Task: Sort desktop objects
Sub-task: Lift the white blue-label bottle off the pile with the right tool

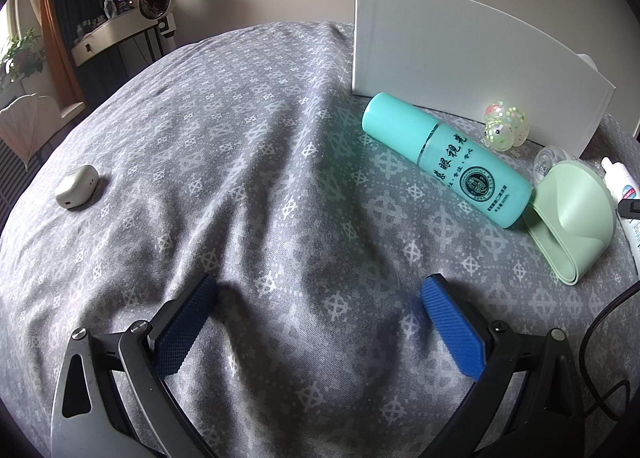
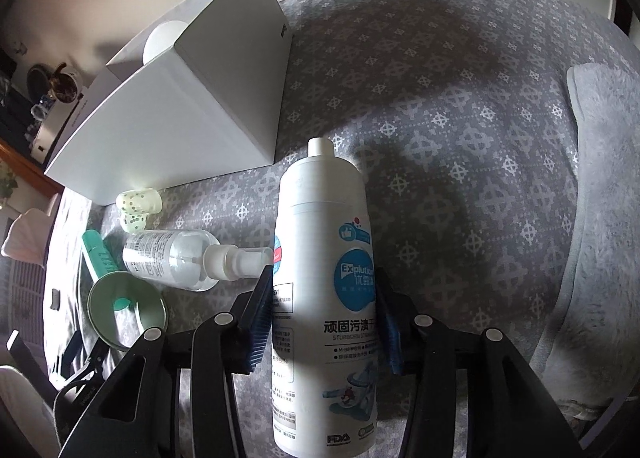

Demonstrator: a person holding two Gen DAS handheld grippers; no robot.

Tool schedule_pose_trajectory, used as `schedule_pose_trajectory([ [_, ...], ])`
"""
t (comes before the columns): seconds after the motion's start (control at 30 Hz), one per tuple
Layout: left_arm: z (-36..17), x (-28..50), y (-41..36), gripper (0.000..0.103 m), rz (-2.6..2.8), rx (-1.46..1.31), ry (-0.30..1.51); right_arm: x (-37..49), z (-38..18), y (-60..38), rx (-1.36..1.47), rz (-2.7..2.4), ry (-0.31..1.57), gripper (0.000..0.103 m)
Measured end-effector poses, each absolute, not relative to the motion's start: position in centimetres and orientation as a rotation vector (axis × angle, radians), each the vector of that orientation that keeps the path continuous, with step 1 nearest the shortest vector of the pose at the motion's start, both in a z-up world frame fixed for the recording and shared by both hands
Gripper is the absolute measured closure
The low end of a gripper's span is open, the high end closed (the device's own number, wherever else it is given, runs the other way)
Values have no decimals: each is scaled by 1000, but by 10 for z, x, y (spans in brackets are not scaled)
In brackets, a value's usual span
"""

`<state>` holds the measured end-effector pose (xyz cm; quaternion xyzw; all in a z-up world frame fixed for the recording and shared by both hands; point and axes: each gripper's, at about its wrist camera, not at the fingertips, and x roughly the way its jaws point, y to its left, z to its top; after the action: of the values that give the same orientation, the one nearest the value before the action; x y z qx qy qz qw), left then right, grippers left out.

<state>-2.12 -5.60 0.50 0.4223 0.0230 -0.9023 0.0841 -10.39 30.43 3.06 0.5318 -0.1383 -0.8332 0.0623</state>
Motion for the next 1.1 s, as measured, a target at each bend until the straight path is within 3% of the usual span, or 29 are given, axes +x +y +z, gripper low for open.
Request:
schedule_pose_trajectory([
  [1.1,5,-21,-56,0,-2692,1260,68,-99,29,297,1592,-2539,-310,59],
])
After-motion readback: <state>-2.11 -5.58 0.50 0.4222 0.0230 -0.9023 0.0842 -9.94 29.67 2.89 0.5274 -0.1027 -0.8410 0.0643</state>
